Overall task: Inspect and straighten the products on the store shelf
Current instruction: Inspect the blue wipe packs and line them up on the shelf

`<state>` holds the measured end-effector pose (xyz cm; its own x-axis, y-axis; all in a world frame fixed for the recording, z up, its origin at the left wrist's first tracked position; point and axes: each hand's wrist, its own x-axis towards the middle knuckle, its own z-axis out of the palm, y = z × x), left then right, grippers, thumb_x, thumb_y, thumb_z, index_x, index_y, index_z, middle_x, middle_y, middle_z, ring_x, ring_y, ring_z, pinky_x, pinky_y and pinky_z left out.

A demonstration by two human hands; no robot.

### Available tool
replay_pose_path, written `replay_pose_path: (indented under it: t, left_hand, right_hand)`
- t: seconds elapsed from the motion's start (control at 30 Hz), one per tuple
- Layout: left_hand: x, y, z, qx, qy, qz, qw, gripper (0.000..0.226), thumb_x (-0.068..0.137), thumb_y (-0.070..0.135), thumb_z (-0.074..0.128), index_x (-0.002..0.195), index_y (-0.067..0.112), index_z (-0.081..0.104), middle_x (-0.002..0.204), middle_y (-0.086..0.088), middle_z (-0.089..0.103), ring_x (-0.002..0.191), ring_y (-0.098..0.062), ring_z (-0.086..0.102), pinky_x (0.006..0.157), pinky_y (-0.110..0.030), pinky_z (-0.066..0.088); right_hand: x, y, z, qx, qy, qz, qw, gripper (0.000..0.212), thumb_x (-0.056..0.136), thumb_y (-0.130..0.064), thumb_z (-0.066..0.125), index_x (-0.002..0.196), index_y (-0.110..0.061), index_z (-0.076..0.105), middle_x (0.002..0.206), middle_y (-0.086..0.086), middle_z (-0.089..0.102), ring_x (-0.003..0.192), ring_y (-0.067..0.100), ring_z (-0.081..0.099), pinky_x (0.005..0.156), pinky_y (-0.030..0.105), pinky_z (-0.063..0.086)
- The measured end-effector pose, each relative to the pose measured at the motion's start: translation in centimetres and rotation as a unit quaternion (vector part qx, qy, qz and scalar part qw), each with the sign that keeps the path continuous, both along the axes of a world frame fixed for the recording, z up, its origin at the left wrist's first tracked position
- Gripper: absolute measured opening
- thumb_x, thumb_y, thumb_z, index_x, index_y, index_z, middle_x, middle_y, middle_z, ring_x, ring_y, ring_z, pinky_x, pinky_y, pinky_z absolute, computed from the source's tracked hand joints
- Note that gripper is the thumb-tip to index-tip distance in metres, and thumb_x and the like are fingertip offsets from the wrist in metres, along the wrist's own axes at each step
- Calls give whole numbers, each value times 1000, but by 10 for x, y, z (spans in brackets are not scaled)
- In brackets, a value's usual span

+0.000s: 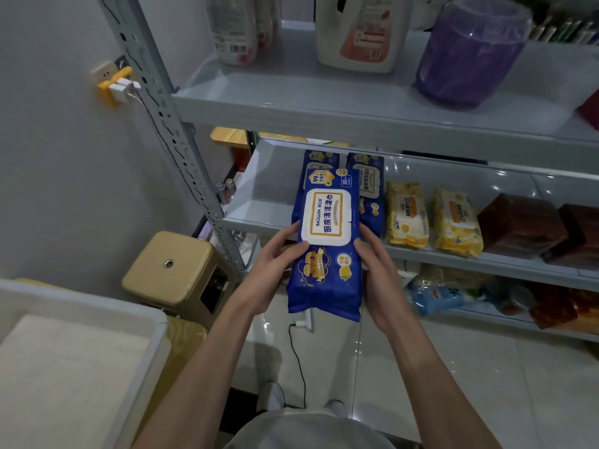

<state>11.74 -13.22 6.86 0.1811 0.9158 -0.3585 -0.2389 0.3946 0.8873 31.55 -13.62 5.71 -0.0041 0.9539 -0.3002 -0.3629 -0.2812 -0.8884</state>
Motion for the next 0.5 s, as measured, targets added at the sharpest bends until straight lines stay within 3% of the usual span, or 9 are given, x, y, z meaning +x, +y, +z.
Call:
replay_pose_path:
  t: [0.07,0.2,0.37,0.5]
  left_hand:
    - [1,2,3,6,11,9,1000,57,80,38,75,133,36,56,126,-6,69,113,-27,71,97,-53,56]
    - [7,5,12,17,27,22,999,58,80,48,72,133,30,54,125,-6,69,108,-23,73,91,-47,60]
    - [10,10,22,6,45,22,999,50,91,51,65,132,24,54,117,-2,75,99,-17,75,67,-27,59]
    - [8,10,26,-3,40,22,999,43,95,48,63,130,24,57,110,4,77,98,-15,75,69,-27,59]
  right_hand:
    - [1,3,1,-7,8,-3,1000,51,88,-39,68,138,-38,57,127,-5,72,114,19,72,89,43,62]
    - [3,9,1,-30,28,12,999,52,98,-50,61,147,-34,53,138,3,67,125,27,66,105,56,52]
    - [3,11,10,-22,13,21,999,47,104,-48,52,148,-30,53,136,2,68,123,25,68,96,45,60]
    - [1,10,10,-21,-8,26,999,46,104,-48,53,148,-33,53,139,0,66,125,24,66,104,50,55]
